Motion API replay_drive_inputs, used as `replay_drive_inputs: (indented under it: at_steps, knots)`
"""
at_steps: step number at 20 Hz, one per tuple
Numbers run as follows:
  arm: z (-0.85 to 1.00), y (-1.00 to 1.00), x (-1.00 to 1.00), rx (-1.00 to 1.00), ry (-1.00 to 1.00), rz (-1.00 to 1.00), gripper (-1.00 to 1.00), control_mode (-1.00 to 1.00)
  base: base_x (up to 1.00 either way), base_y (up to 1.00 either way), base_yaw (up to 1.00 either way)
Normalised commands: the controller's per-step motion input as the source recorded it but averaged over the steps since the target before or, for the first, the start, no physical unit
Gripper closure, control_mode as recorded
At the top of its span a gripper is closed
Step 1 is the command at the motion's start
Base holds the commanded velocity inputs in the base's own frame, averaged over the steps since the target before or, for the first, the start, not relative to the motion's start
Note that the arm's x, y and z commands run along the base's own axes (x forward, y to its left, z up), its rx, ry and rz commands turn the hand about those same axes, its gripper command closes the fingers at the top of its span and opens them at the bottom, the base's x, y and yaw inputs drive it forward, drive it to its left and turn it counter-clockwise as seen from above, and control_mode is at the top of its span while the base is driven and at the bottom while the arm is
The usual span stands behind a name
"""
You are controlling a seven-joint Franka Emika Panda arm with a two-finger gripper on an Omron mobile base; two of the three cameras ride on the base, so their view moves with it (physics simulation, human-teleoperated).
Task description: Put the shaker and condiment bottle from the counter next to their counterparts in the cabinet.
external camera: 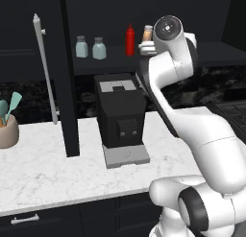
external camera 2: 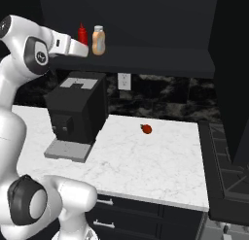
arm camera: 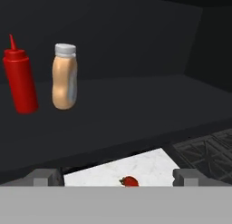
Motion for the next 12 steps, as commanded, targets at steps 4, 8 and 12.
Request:
replay_drive_inputs:
  at_steps: [4, 8, 12]
  knots:
    - [0.00, -0.18, -0.60, 0.01, 0.00, 0.00, -1.00, -1.00, 0.00, 0.00, 0.00]
    - [0.00, -0.15, -0.61, 0.01, 0.00, 0.00, -1.00, -1.00, 0.00, 0.00, 0.00]
    - [0.00, -0.16, -0.64, 0.02, 0.00, 0.00, -1.00, -1.00, 0.00, 0.00, 0.00]
